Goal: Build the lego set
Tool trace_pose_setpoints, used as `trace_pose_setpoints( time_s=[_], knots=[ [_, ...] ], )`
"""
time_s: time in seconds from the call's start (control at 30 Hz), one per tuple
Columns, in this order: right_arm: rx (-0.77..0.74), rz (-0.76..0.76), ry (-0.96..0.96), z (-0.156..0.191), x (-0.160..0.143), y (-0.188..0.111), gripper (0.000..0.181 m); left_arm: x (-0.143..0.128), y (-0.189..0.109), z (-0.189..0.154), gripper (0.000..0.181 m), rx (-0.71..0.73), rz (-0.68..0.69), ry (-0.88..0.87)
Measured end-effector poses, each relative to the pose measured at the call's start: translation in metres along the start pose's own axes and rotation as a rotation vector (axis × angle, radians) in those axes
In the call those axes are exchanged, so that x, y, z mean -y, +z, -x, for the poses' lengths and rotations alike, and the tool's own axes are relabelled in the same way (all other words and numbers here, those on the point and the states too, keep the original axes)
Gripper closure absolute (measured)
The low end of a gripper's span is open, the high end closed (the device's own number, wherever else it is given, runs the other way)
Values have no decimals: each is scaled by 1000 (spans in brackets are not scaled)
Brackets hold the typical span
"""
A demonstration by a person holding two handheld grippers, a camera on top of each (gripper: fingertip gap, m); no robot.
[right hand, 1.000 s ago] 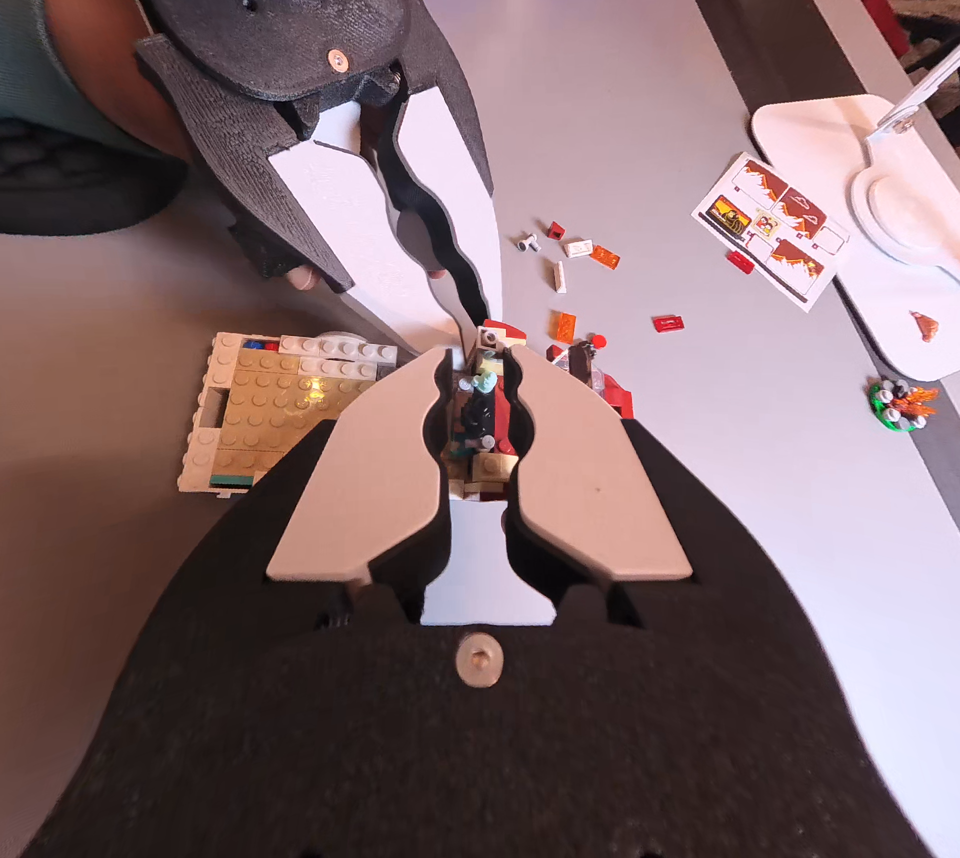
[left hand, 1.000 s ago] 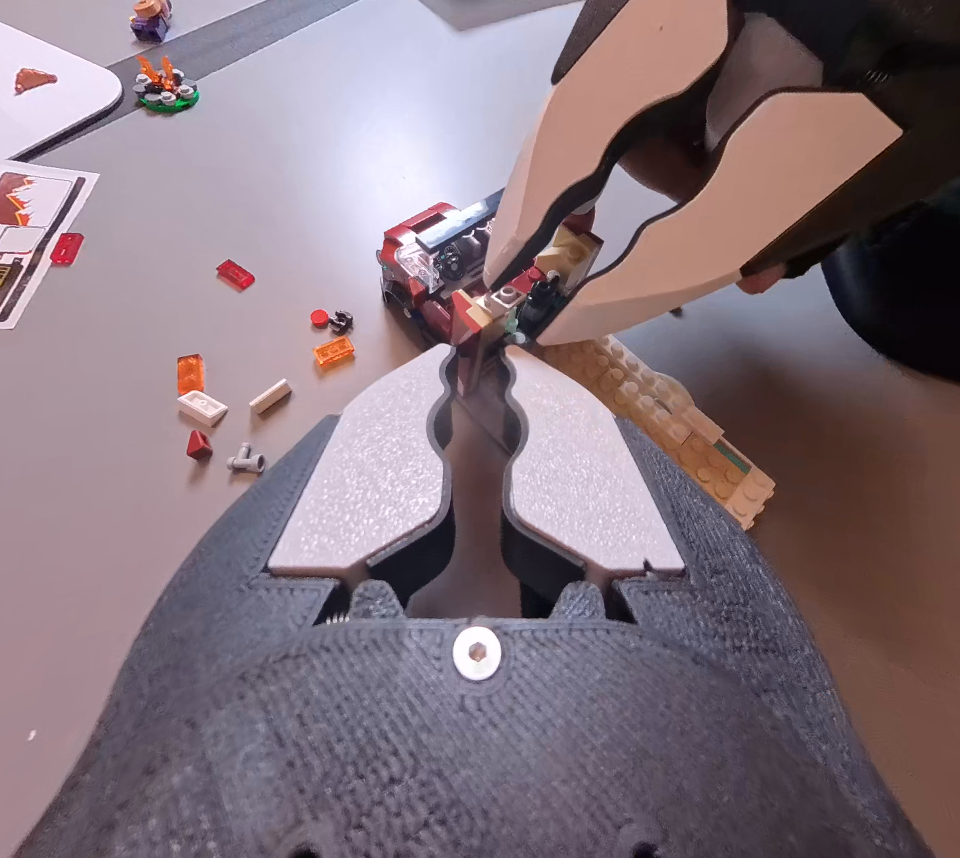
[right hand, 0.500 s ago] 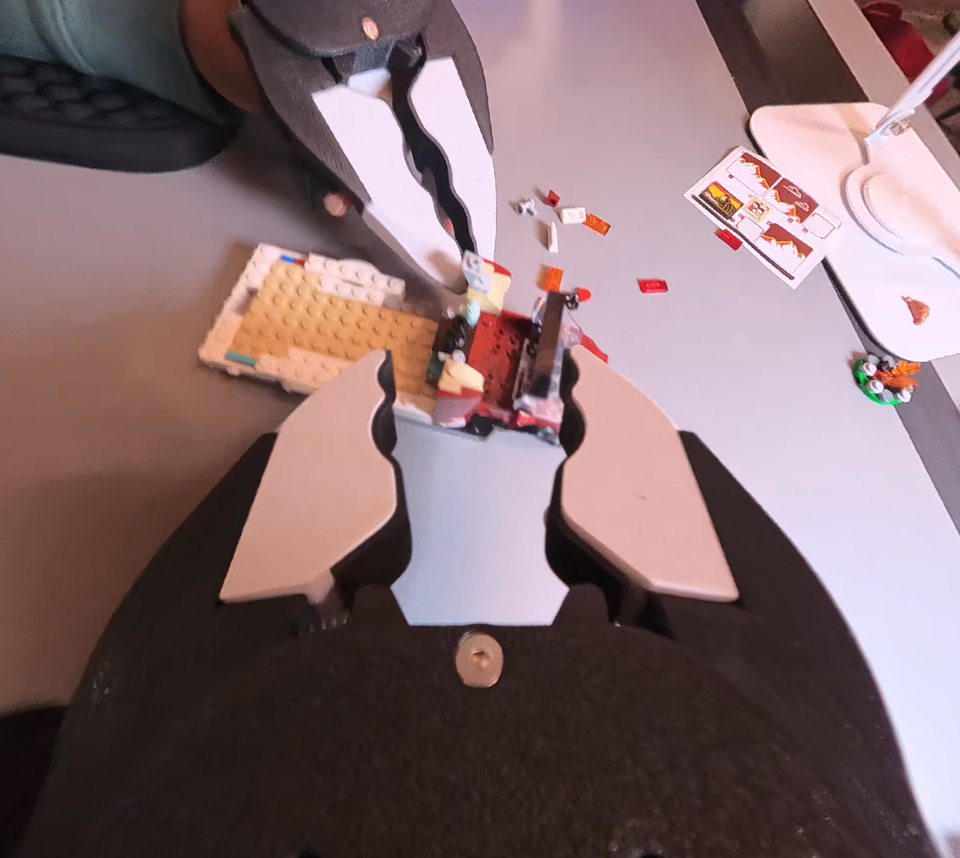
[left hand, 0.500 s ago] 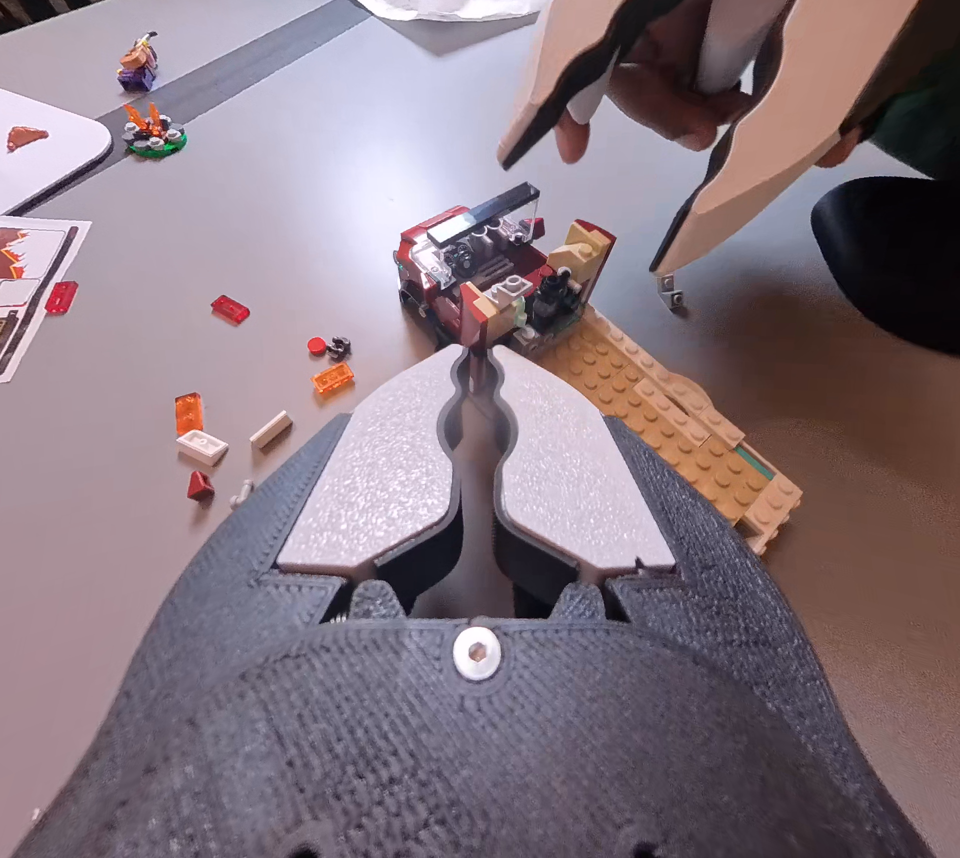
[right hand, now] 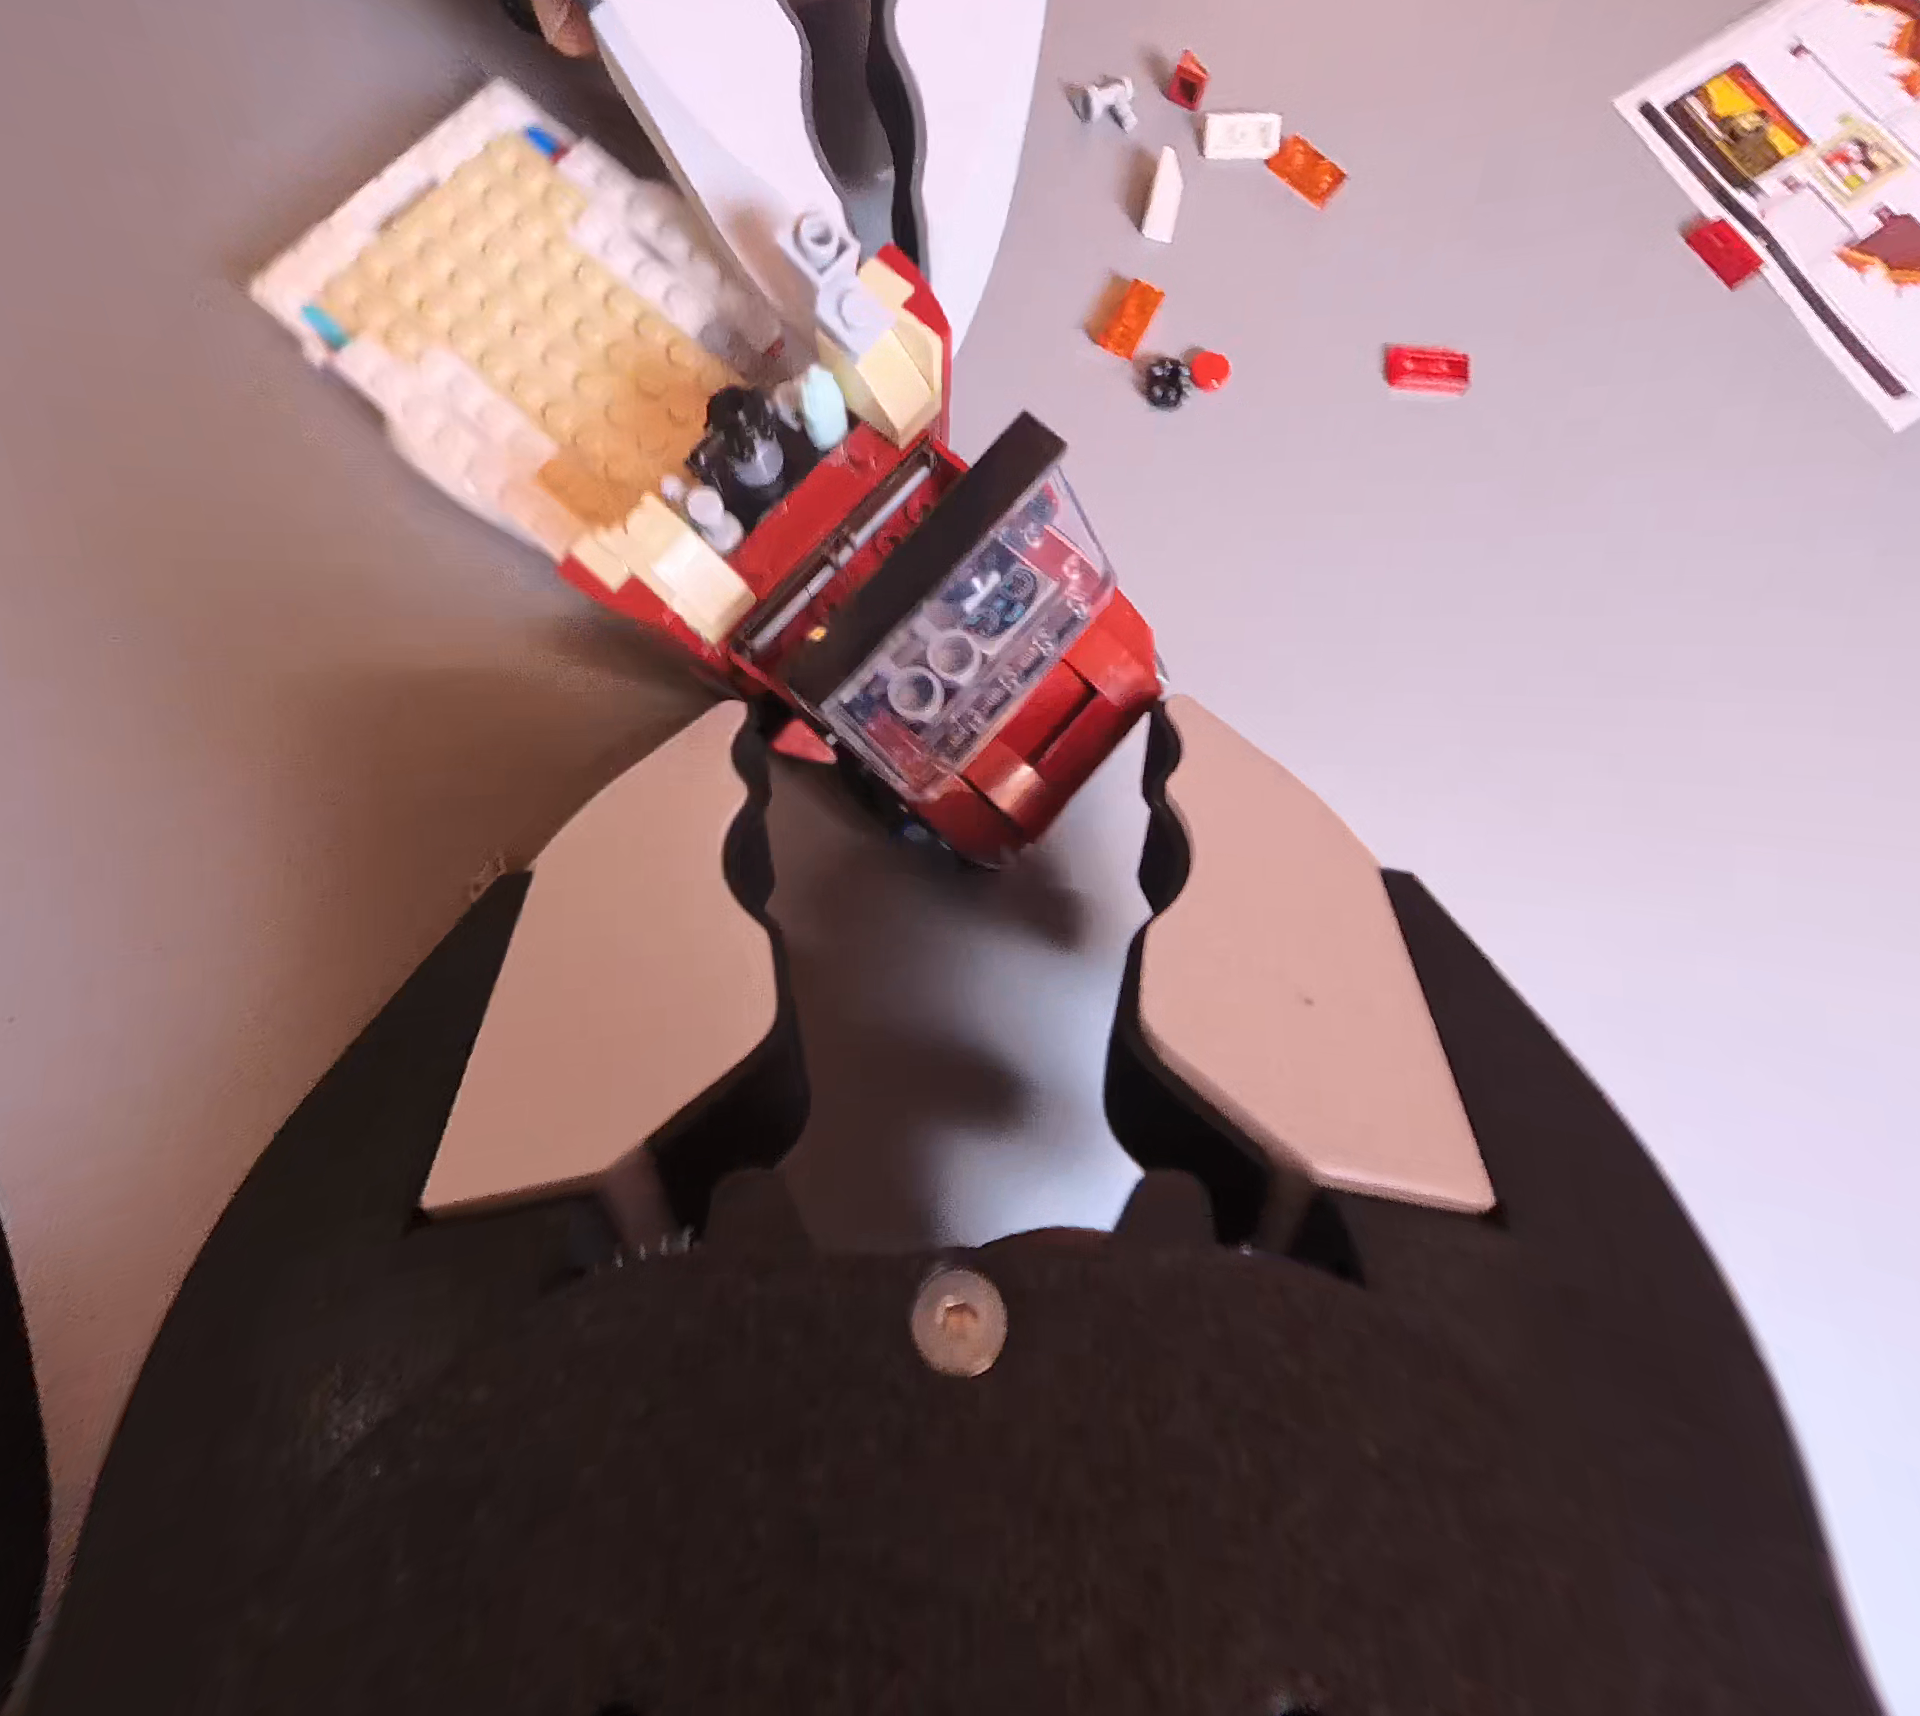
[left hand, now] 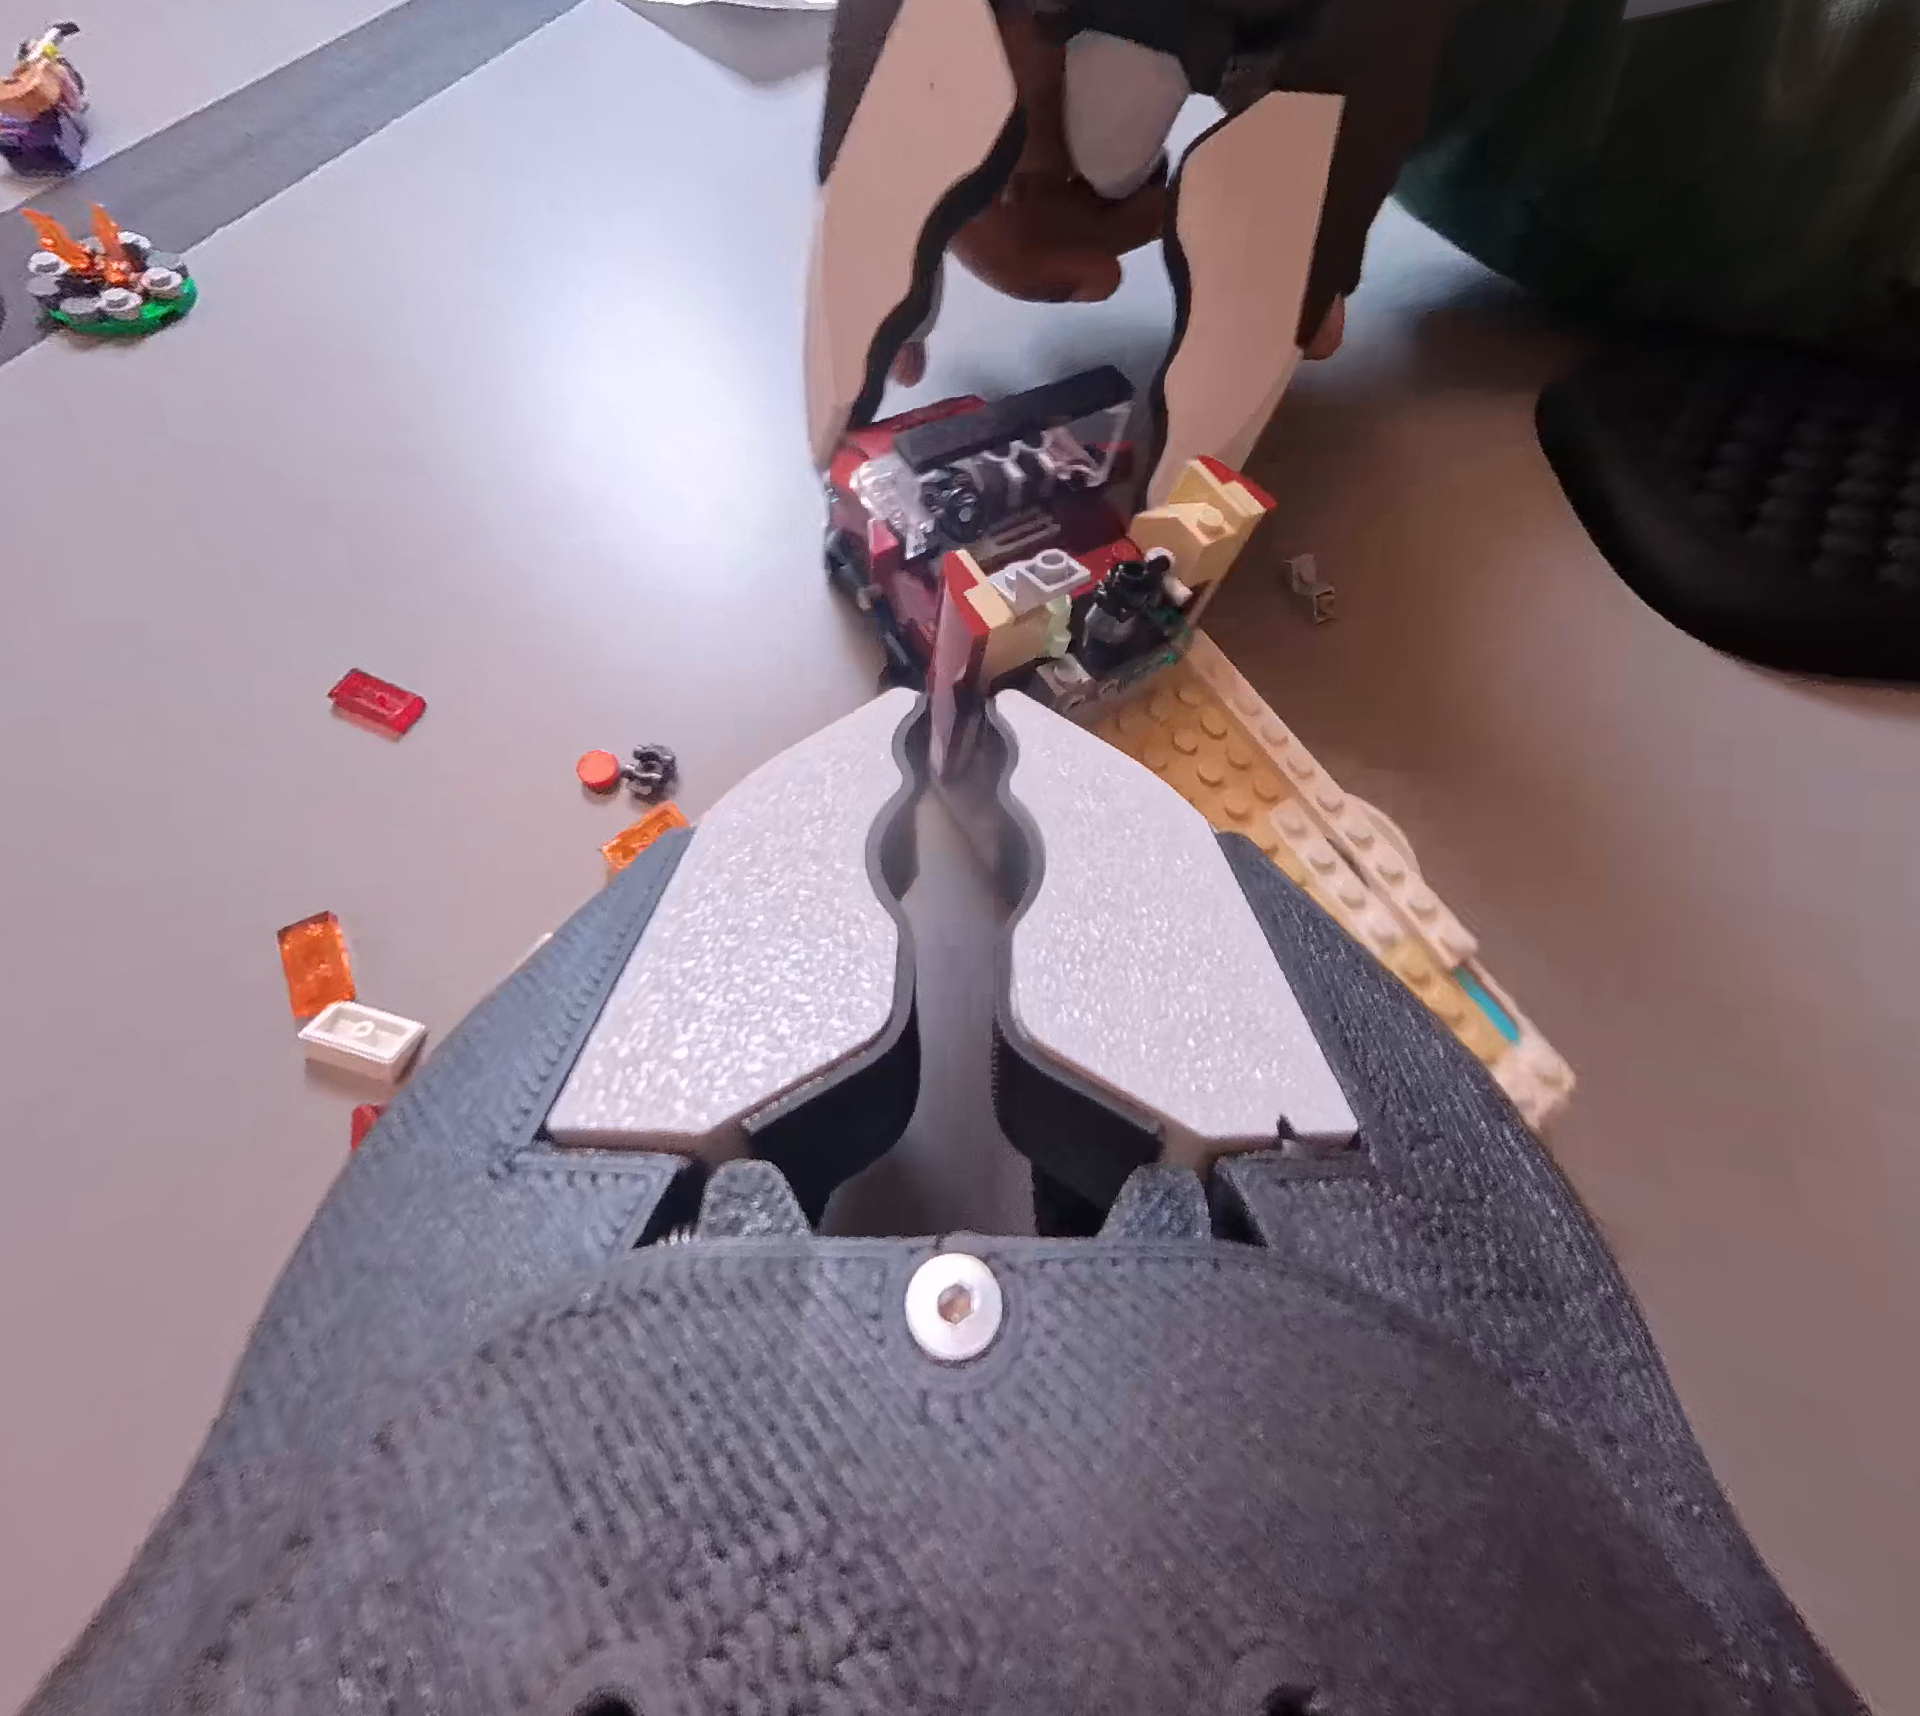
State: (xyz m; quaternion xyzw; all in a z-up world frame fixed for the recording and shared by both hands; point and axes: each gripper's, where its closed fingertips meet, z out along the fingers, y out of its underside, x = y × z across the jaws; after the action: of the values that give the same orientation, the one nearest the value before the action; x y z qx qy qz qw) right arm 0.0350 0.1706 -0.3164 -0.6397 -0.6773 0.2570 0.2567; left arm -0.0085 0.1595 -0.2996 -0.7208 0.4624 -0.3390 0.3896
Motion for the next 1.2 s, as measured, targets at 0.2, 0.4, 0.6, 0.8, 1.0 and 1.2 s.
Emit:
trace_pose_setpoints(
  time_s=[0.2, 0.4, 0.6, 0.8, 1.0, 1.2],
  knots=[
    [-143, 19, 151, 13, -11, -10, 116, 7, -9, 5, 168, 68, -21, 14],
    [-250, 4, 381, 31, -17, -15, 121, 16, -10, -18, 155, 50, -29, 43],
    [-283, 10, 381, 42, -18, -16, 120, 33, -4, -25, 154, 61, -70, 80],
    [-277, 2, 352, 43, -17, -16, 119, 36, -6, -26, 172, 56, -50, 128],
    [-268, 0, 344, 45, -17, -16, 119, 35, -7, -28, 174, 37, -50, 146],
    [-224, 6, 307, 50, -17, -19, 117, 30, -3, -28, 173, 41, -29, 161]
  ],
)
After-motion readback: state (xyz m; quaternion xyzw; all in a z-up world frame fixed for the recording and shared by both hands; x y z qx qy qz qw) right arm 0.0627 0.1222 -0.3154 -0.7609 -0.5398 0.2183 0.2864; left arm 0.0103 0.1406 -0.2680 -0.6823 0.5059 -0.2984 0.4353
